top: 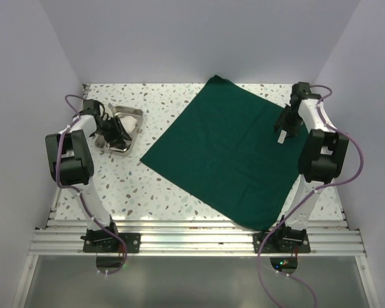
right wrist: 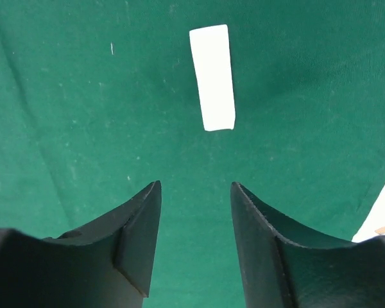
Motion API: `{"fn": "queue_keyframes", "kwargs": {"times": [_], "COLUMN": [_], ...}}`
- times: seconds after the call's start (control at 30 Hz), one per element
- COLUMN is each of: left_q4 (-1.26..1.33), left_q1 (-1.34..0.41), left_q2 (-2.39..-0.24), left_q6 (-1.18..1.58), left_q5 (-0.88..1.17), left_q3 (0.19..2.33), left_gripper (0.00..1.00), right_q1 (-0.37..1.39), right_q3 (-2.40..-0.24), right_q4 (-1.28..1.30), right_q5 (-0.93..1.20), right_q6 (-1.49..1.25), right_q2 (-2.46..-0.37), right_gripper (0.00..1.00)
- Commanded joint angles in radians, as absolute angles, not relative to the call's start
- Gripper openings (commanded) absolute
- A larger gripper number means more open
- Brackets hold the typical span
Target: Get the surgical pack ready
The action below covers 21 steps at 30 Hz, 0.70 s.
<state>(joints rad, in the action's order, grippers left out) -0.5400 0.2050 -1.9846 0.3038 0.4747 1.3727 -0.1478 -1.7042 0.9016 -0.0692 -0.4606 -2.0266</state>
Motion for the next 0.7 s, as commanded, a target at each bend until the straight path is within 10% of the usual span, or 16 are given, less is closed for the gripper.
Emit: {"fn": "queue_keyframes", "kwargs": {"times": [0.0, 0.67], "left_q4": [-0.577, -0.545], "left_q1": [0.207, 0.132], "left_q2": [-1.970, -1.804], "left_q6": [0.287, 0.334], "left_q5": [0.413, 0.457], "left_q3": [1.401, 1.341], "left_gripper": [0.45, 0.58], "right_q1": [-0.147, -0.184], "right_q3": [-1.729, -1.827], "right_q4": [0.857, 0.775], "right_q5": [-0.127, -0.091], "right_q6": [-0.423, -0.385], "right_q2": [-2.066, -2.246], "right_gripper": [0.49, 0.43]}}
